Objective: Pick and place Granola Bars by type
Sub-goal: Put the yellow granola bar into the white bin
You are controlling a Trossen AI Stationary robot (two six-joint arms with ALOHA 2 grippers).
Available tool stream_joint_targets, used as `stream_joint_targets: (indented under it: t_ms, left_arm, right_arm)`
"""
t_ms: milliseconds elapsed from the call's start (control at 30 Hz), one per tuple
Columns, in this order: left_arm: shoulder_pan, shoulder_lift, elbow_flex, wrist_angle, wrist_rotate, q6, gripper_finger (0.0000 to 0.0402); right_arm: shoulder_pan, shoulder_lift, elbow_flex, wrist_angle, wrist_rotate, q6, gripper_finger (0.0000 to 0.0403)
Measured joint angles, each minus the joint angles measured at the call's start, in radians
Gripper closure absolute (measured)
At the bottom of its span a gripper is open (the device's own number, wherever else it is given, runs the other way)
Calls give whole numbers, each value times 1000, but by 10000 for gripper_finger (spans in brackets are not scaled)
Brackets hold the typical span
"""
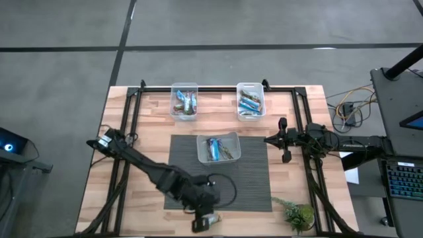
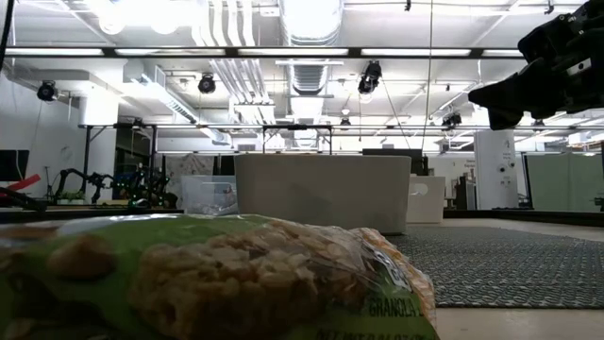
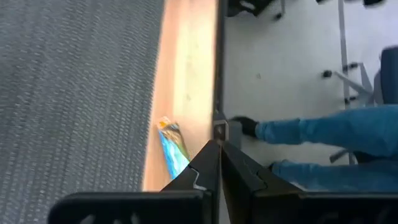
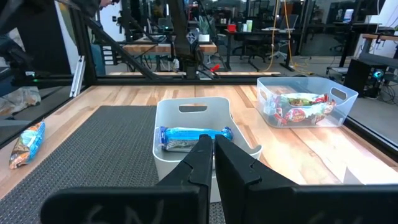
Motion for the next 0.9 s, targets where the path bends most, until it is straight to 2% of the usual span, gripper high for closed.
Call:
stream_joint_targets:
  t_ms: [233, 333, 467, 767, 900]
  left_arm:
    - [-66, 0, -5, -2, -21, -6, 401]
    - [-83, 1, -22, -4, -33, -8, 388]
    - [-97, 1, -52, -1, -34, -10, 346]
    - [-110, 2, -68, 17, -42, -14, 220]
    - [-109, 2, -68, 18, -42, -27, 181]
  right_arm:
    - [0, 0, 0, 0, 0, 0, 394]
    - [0, 0, 0, 0, 0, 0, 394]
    - [0, 0, 0, 0, 0, 0, 394]
    - [0, 0, 0, 0, 0, 0, 394]
    - [0, 0, 0, 0, 0, 0, 394]
